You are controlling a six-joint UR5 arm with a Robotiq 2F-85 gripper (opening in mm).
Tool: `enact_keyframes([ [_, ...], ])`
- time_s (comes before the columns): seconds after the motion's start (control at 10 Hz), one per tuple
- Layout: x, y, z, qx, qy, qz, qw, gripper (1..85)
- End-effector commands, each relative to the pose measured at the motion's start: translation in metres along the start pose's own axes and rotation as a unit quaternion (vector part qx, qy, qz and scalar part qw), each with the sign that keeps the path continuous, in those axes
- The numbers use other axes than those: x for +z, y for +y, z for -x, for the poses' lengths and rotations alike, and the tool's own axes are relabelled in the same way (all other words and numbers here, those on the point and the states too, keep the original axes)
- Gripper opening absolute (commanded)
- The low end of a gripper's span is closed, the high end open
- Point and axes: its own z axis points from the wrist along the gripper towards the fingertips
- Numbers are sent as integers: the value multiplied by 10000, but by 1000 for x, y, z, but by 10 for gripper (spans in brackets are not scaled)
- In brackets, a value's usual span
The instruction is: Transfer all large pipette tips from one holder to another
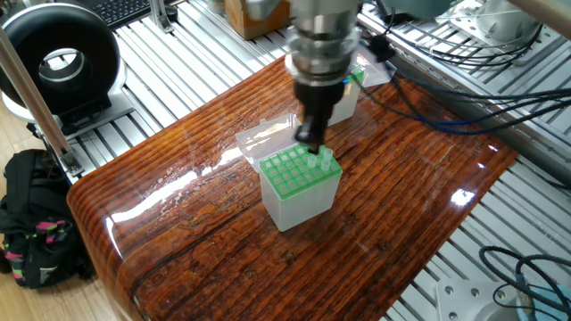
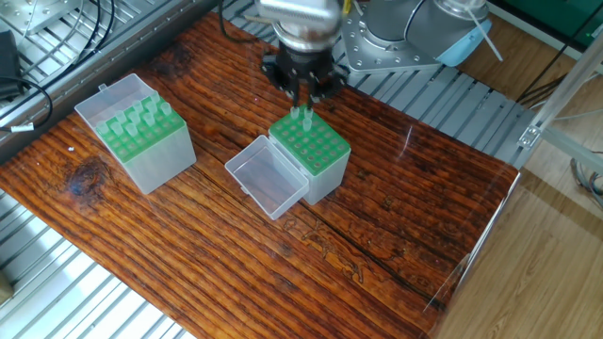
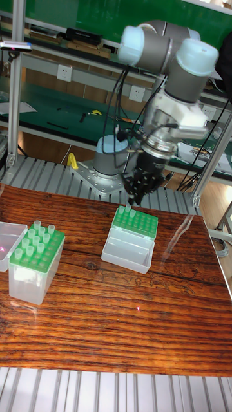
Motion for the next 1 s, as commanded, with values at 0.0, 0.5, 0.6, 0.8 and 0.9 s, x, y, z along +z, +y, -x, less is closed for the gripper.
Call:
enact_keyframes([
  [0.0,13,2,10,-64,-133,61,9999,257],
  [0.5,11,1,9,-89,-228,116,9996,287],
  [0.6,14,6,9,-59,-208,127,9997,287],
  [0.8,22,7,1,-65,-112,88,9999,287],
  [0.9,25,6,-2,-81,-126,98,9998,290],
])
